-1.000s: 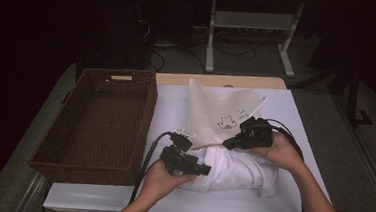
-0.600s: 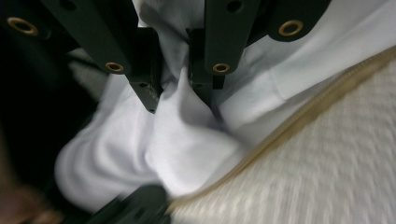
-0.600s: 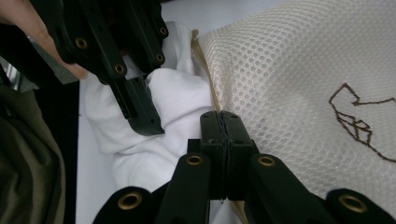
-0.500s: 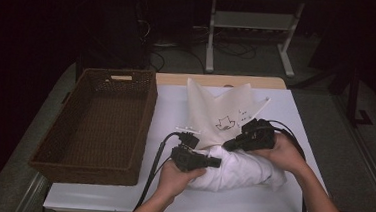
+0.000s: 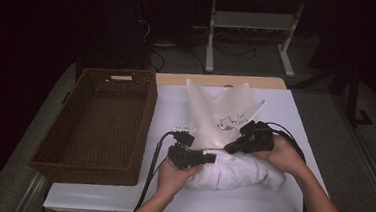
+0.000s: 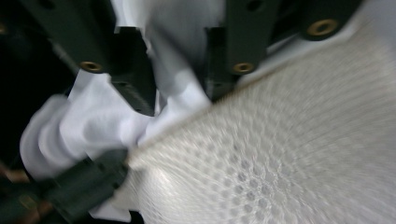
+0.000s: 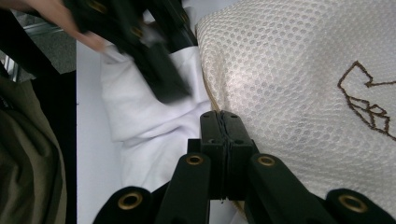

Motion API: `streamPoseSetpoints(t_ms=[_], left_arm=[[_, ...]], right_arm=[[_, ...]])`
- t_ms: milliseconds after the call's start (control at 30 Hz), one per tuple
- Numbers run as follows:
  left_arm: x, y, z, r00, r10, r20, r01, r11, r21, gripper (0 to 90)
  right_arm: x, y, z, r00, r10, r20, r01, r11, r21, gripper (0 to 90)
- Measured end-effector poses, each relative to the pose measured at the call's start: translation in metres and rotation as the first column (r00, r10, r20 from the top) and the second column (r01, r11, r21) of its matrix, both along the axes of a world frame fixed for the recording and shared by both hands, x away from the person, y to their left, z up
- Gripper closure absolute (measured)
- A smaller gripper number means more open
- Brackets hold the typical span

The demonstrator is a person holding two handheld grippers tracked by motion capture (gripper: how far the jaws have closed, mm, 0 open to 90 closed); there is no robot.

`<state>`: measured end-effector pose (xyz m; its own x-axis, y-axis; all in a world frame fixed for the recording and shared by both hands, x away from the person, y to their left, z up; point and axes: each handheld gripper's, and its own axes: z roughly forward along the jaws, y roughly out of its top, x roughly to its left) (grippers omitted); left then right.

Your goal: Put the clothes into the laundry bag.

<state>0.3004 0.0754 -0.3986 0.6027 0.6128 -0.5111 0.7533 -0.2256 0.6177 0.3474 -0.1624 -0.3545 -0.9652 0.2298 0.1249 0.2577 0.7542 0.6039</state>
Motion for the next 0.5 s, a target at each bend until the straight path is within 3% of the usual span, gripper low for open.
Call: streamPoseSetpoints(t_ms=[67,100,133,267,300,400,467,500], left_arm=[[-0.003,0.004,0.005,0.9998,-0.017,0.004,0.017,0.9997,0.019,54.1],[-0.009,0.012,0.016,0.9987,-0.03,0.041,0.026,0.9967,0.077,50.4],[-0.012,0.017,0.021,0.9978,-0.032,0.058,0.026,0.9942,0.105,46.8],[-0.019,0.027,0.025,0.9968,-0.047,0.064,0.037,0.9878,0.151,41.8],[-0.02,0.027,0.017,0.9978,-0.06,0.03,0.054,0.9842,0.168,36.5],[-0.018,0.018,-0.001,0.9974,-0.072,-0.003,0.071,0.9797,0.187,31.7],[-0.015,0.009,-0.012,0.9954,-0.095,-0.015,0.096,0.9741,0.205,32.4],[-0.015,0.009,-0.012,0.9954,-0.095,-0.015,0.096,0.9741,0.205,38.6]], right_arm=[[0.002,-0.001,0.0,1.0,-0.003,0.0,0.003,1.0,0.006,88.8],[0.002,-0.002,0.001,1.0,-0.009,-0.002,0.009,0.9999,0.009,88.9],[0.003,-0.002,0.001,1.0,-0.009,0.0,0.009,0.9999,0.013,88.8],[0.004,-0.001,0.002,0.9999,-0.015,0.006,0.015,0.9997,0.019,88.8],[0.005,-0.001,0.003,0.9998,-0.018,0.009,0.018,0.9996,0.023,88.8],[0.005,0.002,0.002,0.9998,-0.018,0.01,0.017,0.9996,0.024,88.8],[0.004,0.003,0.002,0.9998,-0.016,0.01,0.015,0.9997,0.019,88.8],[0.004,0.003,0.002,0.9998,-0.016,0.01,0.015,0.9997,0.019,88.8]])
